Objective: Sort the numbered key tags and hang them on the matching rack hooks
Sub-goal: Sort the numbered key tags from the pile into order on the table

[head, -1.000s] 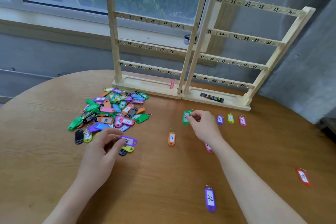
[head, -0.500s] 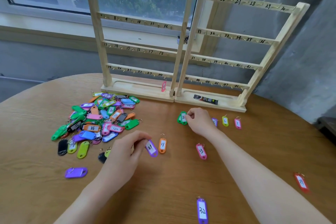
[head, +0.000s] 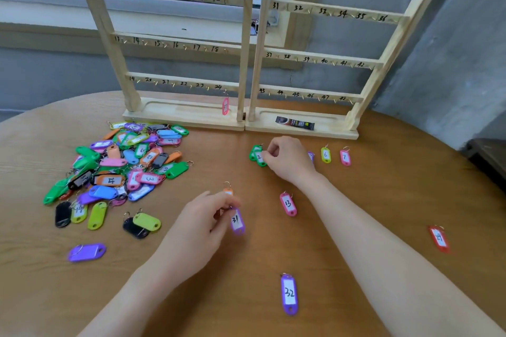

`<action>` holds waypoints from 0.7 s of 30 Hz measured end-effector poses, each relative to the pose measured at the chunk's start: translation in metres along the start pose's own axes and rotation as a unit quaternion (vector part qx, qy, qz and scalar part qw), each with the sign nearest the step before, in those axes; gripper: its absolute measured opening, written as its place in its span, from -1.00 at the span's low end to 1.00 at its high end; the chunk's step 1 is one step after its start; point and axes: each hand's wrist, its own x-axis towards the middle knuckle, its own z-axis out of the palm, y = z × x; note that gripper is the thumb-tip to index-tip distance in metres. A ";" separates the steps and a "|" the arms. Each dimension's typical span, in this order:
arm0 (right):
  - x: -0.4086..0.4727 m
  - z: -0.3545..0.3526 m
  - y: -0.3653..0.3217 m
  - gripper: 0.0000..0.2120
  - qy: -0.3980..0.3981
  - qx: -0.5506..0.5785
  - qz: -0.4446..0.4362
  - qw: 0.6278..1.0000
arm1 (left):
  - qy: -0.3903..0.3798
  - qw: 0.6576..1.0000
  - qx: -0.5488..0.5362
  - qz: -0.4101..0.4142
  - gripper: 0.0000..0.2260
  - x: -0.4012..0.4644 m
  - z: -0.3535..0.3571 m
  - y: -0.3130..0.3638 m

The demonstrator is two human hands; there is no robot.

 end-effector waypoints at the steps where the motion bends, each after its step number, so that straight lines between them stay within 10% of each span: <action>1: -0.002 -0.001 0.001 -0.80 0.006 0.012 0.001 1.000 | -0.016 1.000 0.001 0.004 -0.75 -0.004 0.003 0.003; 21: -0.128 -0.047 -0.008 -0.81 0.077 0.163 -0.002 0.984 | -0.140 0.980 0.080 0.117 -0.85 -0.043 0.027 0.001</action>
